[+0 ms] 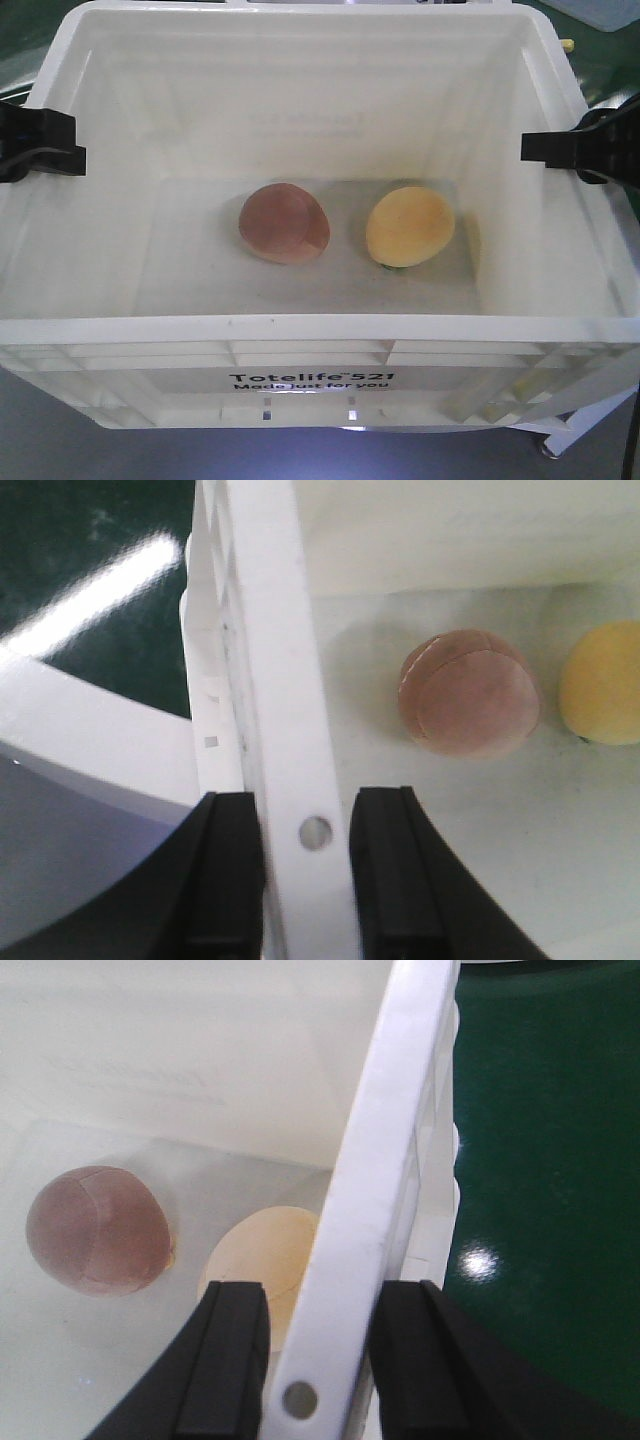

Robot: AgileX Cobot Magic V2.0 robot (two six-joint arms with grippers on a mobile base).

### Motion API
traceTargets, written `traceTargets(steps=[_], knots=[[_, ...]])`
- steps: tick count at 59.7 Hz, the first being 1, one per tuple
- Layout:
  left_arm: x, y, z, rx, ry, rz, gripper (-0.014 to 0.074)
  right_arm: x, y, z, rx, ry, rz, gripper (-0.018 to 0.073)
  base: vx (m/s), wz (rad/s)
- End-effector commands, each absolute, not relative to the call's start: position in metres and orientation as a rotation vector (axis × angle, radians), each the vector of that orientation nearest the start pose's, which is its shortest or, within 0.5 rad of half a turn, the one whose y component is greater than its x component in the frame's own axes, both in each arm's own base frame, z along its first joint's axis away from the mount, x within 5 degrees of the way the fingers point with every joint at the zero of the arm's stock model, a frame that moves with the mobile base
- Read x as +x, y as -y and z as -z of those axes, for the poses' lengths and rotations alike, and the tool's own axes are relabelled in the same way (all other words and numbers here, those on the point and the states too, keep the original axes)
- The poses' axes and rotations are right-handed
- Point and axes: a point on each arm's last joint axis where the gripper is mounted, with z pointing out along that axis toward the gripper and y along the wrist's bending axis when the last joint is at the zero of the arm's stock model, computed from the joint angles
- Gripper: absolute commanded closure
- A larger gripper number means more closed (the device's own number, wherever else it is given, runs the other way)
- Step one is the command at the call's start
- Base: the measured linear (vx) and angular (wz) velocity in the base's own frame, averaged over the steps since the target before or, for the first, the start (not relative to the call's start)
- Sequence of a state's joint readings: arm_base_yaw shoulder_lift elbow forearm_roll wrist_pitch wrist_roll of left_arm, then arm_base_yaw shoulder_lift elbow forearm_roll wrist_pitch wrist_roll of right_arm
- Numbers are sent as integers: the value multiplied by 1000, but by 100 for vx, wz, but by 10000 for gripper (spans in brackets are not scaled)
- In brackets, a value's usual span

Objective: Place moving items into box and shelve
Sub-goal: 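Hold the crate rims with both grippers while the base drives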

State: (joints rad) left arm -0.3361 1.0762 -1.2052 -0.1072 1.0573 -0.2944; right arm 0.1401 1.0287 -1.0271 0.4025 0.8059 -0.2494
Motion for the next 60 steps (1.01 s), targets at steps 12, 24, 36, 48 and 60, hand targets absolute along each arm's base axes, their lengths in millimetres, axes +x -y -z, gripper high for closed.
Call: traceTargets(steps=[12, 24, 36, 48, 60], knots=[[185, 75, -427, 33, -2237, 495, 600, 195, -53, -402, -242, -2047, -419, 565, -20, 31], [185, 75, -427, 33, -2237, 494, 600, 195, -53, -402, -242, -2047, -419, 565, -20, 41], [185, 75, -427, 33, -2236, 494, 600, 195, -53, -402, -242, -2047, -419, 565, -18, 52], [185, 75, -427, 33, -2236, 494, 600, 195, -53, -402, -242, -2047, -419, 565, -17, 62], [185, 75, -427, 33, -2237, 493, 600, 195, -53, -402, -243, -2048, -420, 565, -17, 68]])
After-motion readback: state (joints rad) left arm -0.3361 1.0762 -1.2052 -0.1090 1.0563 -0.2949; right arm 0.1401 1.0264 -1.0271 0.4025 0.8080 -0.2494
